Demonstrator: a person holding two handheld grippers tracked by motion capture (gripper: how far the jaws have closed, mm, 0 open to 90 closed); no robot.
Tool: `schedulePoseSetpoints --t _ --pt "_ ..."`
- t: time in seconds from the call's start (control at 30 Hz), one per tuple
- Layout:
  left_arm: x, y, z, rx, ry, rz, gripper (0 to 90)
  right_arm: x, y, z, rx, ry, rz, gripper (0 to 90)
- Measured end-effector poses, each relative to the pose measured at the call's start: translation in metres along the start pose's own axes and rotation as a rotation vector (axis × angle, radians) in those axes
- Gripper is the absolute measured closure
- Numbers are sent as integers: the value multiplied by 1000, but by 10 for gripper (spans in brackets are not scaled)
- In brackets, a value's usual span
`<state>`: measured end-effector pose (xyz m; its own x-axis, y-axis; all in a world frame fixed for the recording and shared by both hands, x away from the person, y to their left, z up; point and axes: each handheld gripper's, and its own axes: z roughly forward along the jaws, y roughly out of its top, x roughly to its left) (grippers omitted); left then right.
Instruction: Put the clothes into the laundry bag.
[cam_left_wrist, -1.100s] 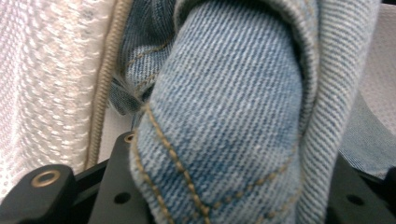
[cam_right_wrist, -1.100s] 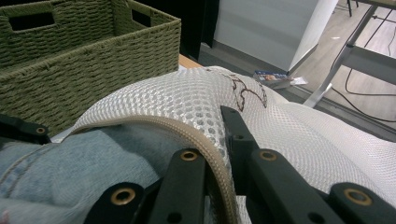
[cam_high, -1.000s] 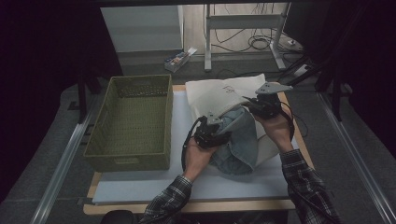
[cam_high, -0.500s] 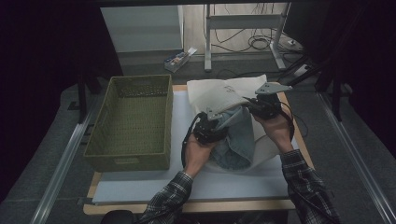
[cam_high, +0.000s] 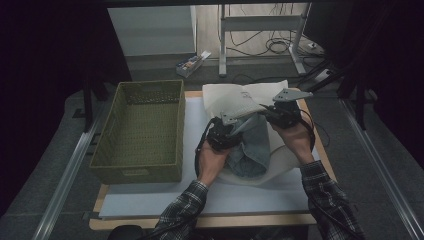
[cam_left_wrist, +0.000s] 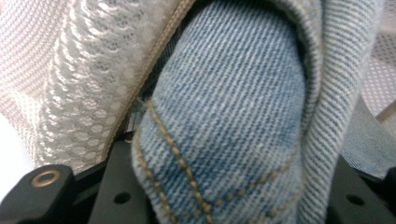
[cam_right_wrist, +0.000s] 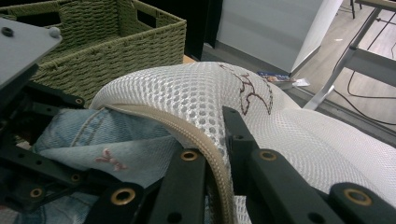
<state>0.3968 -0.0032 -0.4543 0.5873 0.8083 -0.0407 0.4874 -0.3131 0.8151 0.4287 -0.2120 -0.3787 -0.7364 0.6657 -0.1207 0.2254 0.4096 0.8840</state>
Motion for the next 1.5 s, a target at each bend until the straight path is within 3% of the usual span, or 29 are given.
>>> schedulePoseSetpoints --t 0.97,1.27,1.5 --pt "7 14 14 -39 98 -98 571 4 0 1 8 15 0 862" --pt "8 16 16 -85 128 -125 573 5 0 0 5 28 1 862" --pt "7 15 17 -117 146 -120 573 5 0 -1 6 37 2 863"
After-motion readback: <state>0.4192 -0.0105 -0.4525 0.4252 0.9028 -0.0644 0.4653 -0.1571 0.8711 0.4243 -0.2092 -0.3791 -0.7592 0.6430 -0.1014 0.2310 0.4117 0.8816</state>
